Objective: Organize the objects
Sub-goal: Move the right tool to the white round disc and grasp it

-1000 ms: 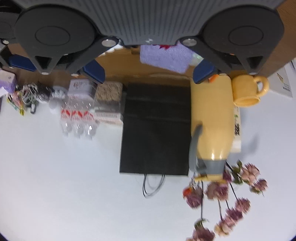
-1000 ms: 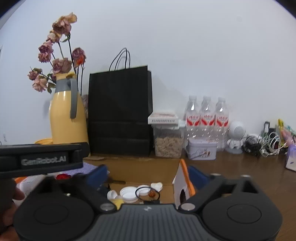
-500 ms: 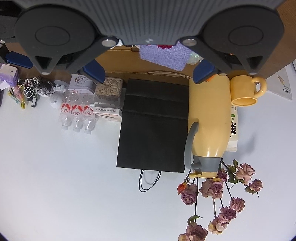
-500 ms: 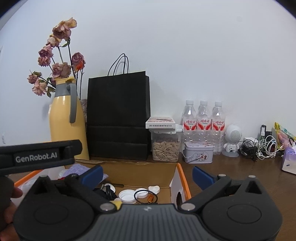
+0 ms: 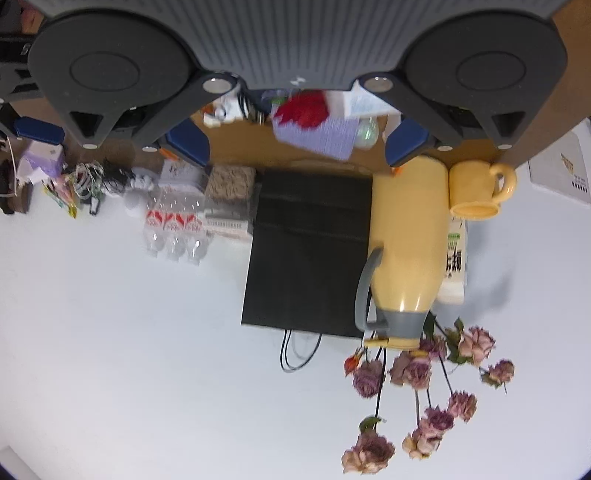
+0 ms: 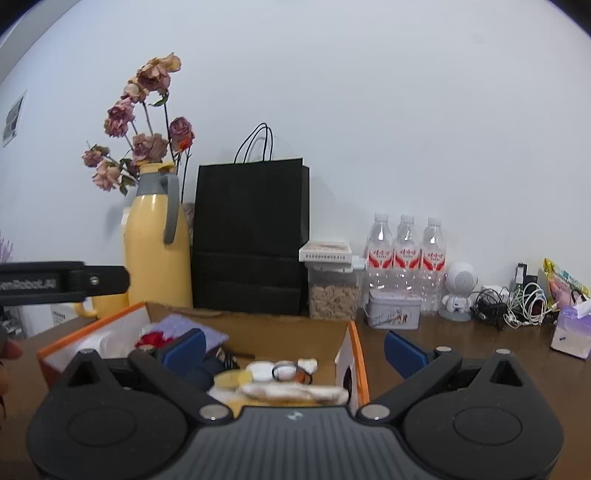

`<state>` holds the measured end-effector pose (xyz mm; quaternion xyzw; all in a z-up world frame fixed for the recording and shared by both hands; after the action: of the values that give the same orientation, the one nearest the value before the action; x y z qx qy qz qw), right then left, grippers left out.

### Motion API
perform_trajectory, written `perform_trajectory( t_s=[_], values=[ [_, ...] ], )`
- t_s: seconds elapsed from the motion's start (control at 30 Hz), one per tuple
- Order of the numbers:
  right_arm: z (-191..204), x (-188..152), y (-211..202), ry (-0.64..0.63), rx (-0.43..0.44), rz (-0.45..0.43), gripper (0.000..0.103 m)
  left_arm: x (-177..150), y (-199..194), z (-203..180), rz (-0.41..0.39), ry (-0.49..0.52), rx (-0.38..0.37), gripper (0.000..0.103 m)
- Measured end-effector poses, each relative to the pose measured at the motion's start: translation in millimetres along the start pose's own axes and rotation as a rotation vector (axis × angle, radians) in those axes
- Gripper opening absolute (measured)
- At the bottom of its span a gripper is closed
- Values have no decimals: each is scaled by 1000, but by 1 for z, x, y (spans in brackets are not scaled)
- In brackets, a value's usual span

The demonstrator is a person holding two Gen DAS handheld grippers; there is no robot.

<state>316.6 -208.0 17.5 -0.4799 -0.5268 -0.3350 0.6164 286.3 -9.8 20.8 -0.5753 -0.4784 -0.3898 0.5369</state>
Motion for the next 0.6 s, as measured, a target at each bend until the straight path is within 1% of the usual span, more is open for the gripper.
perform_trajectory(
  t_s=[0.3, 0.43, 0.53, 0.6],
  values=[
    [4, -38, -24, -23, 35, 97, 103, -48, -20, 18, 127, 57, -6, 103],
    [7, -50, -30, -23, 48, 135, 103, -64, -26, 32, 175, 44, 8, 103],
    [10, -61, -30, -30, 54, 177, 103, -75, -28, 44, 219, 15, 20, 103],
    [13, -67, -29, -40, 57, 202, 103, -78, -29, 50, 230, 4, 33, 103]
  ],
)
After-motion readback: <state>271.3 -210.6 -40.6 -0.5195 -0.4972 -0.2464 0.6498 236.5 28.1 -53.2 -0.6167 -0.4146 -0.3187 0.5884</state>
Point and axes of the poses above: each gripper's, at about its wrist camera, not at the fingertips, and y roughly the way its jaws point, z to its left, x to its top, the point moved 8 cm from there along y, roughly the way its jaws point, and after that the axes turned 2 degrees about z, right-handed, at the moved point
